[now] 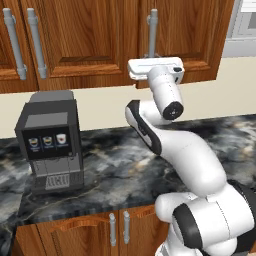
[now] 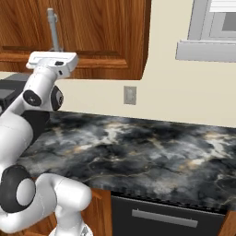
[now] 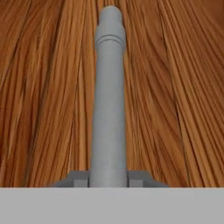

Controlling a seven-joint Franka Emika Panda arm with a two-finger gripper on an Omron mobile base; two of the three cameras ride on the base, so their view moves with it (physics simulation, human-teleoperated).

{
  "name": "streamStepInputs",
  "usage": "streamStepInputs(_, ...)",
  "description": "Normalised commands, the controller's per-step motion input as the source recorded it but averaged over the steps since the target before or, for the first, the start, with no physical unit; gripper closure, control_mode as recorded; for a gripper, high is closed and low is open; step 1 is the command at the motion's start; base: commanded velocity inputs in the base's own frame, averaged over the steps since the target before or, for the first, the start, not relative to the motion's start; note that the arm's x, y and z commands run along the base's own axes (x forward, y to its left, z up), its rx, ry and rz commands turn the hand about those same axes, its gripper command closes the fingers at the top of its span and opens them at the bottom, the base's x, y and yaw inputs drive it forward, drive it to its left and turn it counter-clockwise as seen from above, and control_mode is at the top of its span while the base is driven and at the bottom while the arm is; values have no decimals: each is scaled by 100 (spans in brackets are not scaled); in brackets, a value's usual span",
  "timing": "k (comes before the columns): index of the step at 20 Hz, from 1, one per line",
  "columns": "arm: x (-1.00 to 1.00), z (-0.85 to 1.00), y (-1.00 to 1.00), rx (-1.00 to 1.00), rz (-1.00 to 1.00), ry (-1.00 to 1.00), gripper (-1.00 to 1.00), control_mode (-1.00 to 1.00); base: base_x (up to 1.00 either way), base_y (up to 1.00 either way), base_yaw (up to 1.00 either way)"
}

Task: Get the candle and the liquor from the cabinet and move them to the dining counter.

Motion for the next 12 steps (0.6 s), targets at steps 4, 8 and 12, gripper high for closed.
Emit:
streamStepInputs(4, -85, 0, -53, 0, 0, 0, 100, -100, 0, 0, 0)
streamStepInputs(8, -99, 0, -68, 2, 0, 0, 100, -100, 0, 0, 0)
streamStepInputs(12, -100, 1, -70, 2, -2, 0, 100, -100, 0, 0, 0)
